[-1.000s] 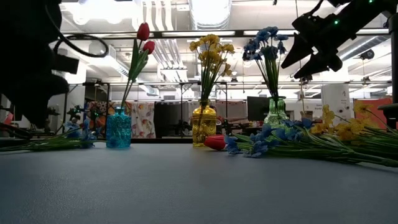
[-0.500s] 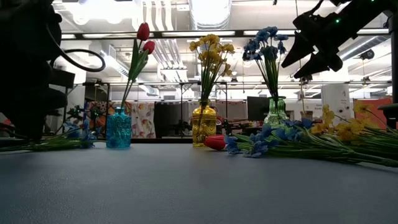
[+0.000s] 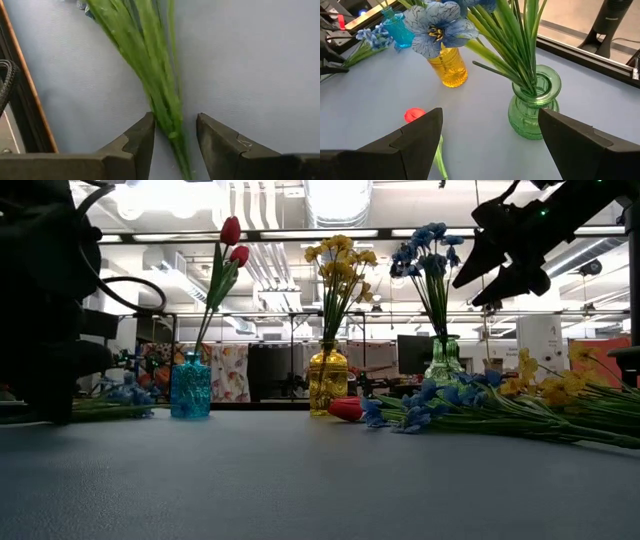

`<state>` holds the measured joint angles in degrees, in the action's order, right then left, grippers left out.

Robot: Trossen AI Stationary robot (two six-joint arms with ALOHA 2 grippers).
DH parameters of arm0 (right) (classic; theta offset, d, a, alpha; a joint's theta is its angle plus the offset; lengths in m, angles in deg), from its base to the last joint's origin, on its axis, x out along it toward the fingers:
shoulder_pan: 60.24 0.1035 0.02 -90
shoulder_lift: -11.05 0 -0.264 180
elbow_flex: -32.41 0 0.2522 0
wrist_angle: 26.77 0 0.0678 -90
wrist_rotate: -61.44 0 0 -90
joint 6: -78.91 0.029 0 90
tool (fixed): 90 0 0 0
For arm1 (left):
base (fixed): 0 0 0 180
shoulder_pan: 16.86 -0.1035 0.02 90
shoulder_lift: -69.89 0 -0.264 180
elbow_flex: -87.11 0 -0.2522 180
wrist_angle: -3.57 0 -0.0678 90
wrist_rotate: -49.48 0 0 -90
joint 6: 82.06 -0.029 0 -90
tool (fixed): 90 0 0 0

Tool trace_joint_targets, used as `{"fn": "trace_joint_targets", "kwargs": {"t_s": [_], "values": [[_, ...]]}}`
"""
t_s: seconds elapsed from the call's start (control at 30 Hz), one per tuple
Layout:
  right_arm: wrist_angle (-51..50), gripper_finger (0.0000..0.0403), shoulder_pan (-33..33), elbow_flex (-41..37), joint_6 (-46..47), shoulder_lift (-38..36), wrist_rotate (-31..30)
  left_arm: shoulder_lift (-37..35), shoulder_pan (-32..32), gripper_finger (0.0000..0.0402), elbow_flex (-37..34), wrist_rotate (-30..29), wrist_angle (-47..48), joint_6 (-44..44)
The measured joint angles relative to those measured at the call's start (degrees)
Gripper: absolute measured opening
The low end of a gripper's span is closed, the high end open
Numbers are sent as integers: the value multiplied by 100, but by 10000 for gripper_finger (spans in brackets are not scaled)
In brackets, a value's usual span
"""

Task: Sort flowers into vase by color
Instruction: Put the top blue flowers into the green vase

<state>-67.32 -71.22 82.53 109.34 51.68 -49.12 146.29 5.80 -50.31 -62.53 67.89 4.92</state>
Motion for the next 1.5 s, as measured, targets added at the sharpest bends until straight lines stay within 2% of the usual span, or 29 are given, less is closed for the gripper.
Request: {"fn": "trace_joint_targets", "kwargs": {"t_s": [0.13, 0.33, 0.63, 0.8, 0.87, 1.0, 1.1, 1.27, 1.4, 1.5], "values": [[1, 320, 0, 0, 2, 0, 2, 2, 1, 96, 9, 4, -47, 74], [0, 320, 125, 0, 66, -7, 4, 11, -7, 13, 152, 26, 93, -35], [0, 320, 832, 0, 491, 4, -4, -35, 101, 3, 729, 142, 960, -320], [11, 320, 1329, -5, 698, 39, -92, -35, 464, 2, 1317, 193, 861, -1384], [30, 320, 1556, -31, 833, 107, -254, -35, 659, 1, 1534, 33, 624, -1972], [299, 320, 1996, -135, 965, 369, -482, -37, 1051, 1, 1870, -768, -551, -3487], [789, 320, 2290, -235, 947, 631, -501, -37, 1239, 1, 1996, -1077, -1812, -4970], [1618, 320, 2767, -312, 678, 1080, -565, -37, 1267, 0, 1890, -1016, -3759, -7270], [2308, 318, 3217, -328, 256, 1490, -988, -37, 1202, 0, 1562, -1003, -5242, -8307], [2944, 313, 3528, -341, -200, 1886, -1397, -28, 1135, 0, 1182, -1001, -6390, -8718]]}}
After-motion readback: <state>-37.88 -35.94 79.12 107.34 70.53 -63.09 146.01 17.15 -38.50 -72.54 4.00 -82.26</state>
